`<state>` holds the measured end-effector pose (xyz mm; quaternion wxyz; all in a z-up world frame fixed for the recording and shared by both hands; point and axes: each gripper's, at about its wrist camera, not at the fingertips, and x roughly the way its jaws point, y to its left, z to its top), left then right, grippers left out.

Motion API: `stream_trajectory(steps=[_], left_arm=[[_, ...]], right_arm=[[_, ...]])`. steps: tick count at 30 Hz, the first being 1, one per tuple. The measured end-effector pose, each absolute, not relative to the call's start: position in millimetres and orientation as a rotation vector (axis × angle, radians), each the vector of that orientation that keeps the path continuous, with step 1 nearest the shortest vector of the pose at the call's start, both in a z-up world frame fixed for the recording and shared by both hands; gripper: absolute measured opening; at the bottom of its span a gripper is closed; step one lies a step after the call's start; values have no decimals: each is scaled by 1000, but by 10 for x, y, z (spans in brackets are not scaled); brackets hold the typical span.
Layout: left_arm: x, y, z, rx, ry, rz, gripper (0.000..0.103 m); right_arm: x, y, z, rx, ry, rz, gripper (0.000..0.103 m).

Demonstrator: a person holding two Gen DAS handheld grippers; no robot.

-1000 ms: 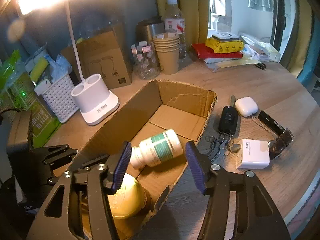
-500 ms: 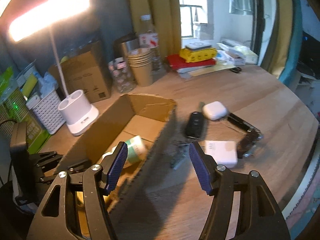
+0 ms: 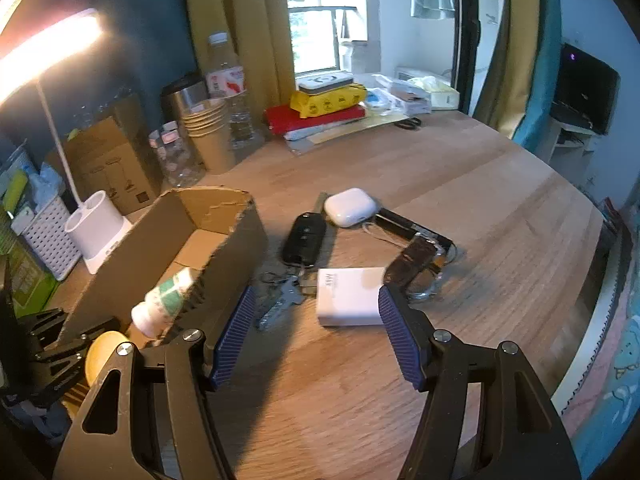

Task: Organize rigid objects
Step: 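Open the right gripper and withdraw it from the box, then move the right gripper toward the white charger block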

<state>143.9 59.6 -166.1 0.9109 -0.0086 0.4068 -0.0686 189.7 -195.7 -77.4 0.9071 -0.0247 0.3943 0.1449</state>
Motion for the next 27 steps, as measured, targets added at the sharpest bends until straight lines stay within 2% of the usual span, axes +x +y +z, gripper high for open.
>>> stream_trajectory(steps=[27], left_arm=[[1437,604,-1658,-21,841,-141,18]], right_arm=[[2132,-1988,-1221,-100,883,252,68]])
